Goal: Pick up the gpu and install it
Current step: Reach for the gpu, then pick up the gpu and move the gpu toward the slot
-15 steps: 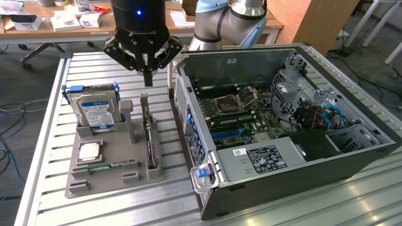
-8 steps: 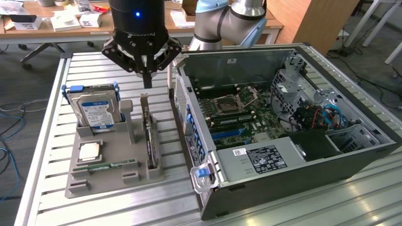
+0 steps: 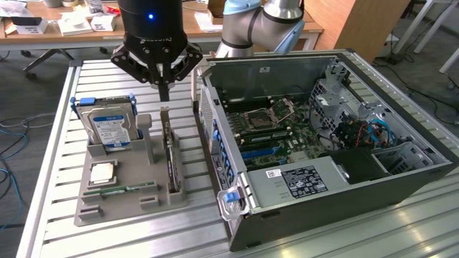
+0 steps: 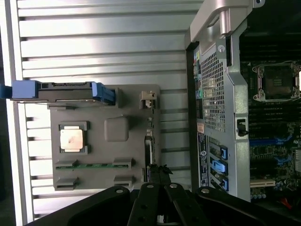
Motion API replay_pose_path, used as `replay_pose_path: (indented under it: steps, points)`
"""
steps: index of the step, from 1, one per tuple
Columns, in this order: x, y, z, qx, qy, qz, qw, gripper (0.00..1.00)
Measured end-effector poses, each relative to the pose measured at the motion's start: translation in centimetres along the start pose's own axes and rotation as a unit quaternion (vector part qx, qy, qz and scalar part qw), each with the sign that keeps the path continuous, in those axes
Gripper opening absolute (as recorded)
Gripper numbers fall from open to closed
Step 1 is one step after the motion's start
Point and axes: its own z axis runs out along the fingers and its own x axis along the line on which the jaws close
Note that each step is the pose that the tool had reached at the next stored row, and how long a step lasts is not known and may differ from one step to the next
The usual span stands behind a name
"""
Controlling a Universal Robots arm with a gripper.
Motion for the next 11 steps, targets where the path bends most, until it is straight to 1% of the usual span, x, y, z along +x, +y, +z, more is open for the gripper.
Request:
replay_pose_path:
  steps: [11]
  points:
    - [0.01, 0.0, -0.01, 0.0001, 0.0, 0.0, 1.0, 0.11]
